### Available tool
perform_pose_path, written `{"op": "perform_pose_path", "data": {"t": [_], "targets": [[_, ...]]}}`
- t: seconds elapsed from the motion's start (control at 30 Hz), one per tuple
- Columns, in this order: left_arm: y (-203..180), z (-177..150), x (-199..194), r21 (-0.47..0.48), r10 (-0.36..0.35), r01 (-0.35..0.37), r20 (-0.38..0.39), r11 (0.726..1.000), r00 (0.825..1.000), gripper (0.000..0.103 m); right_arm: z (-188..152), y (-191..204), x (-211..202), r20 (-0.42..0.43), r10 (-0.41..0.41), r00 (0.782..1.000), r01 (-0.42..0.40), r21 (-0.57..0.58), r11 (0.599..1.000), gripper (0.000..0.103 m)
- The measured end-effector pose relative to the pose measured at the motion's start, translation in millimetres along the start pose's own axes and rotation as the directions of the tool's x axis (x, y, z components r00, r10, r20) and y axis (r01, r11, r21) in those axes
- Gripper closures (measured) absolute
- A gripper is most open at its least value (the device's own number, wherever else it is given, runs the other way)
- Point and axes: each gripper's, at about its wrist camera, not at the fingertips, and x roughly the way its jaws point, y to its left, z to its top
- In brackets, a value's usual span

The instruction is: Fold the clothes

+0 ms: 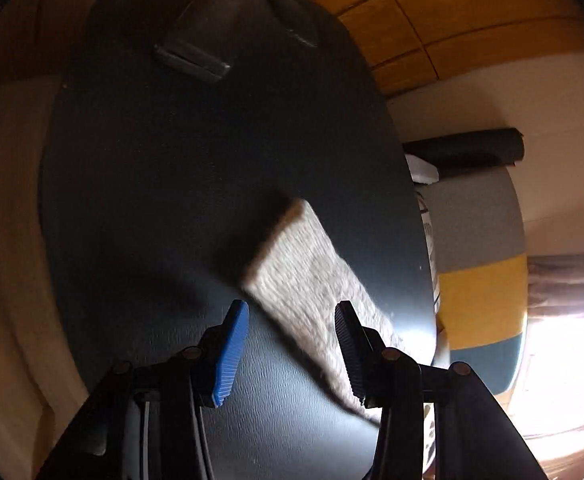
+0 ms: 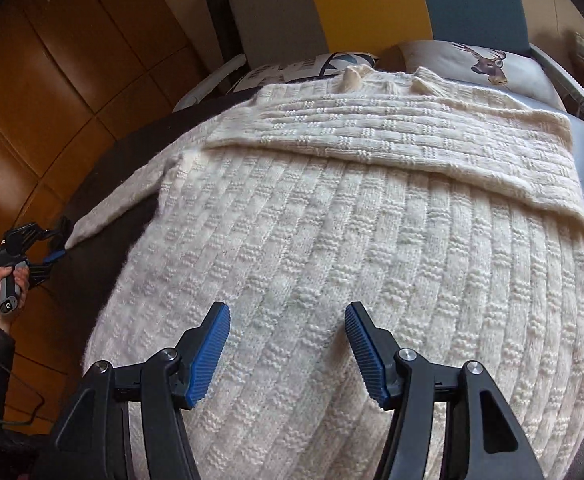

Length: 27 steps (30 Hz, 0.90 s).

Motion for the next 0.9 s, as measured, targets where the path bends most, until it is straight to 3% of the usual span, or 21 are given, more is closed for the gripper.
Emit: {"op": "perform_pose_path", "data": {"t": [0.3,0.33,0.37,0.4,0.43,0.57,0.7,0.8,0.9], "targets": [[-10,2,29,-0.057,0.026,-0.025,0.03,0.998,0.999,0.058,-1,-1,10,-0.018,-0.014,1.0,0.014,0.017,1.0,0.041],[-10,2,30,-0.075,0.031,-0.028,0.035,0.997,0.999,0.066,-2,-1,10,-0.017,-0.015,1.0,0.015,0.014,1.0,0.04],[-9,2,33,-0.092,0.034,-0.031,0.034,0.995,0.999,0.09,-2,0,11,-0.016,-0.015,1.0,0.015,0.011,1.0,0.04],[-8,1,37,-0.11,0.034,-0.032,0.022,0.993,0.999,0.097,-2,0,11,-0.014,-0.015,1.0,0.015,0.007,1.0,0.039],[-9,0,39,-0.113,0.03,-0.027,0.02,0.993,0.999,0.096,-2,0,11,-0.012,-0.013,1.0,0.013,0.001,1.0,0.039],[-36,-8,38,-0.019,-0.026,0.027,0.044,0.999,0.999,0.097,-5,4,13,-0.002,0.004,1.0,-0.004,-0.028,1.0,0.028],[-100,-38,41,0.121,-0.144,0.144,-0.007,0.982,0.99,0.097,-3,10,16,-0.021,-0.019,1.0,0.018,-0.053,0.998,0.026],[-162,-73,49,0.247,-0.224,0.238,-0.084,0.939,0.971,0.097,0,8,16,-0.033,-0.004,0.999,0.003,-0.028,1.0,0.026],[-226,-114,64,0.34,-0.277,0.332,-0.2,0.88,0.94,0.097,4,0,10,-0.02,0.027,0.999,-0.026,0.021,0.999,0.026]]}}
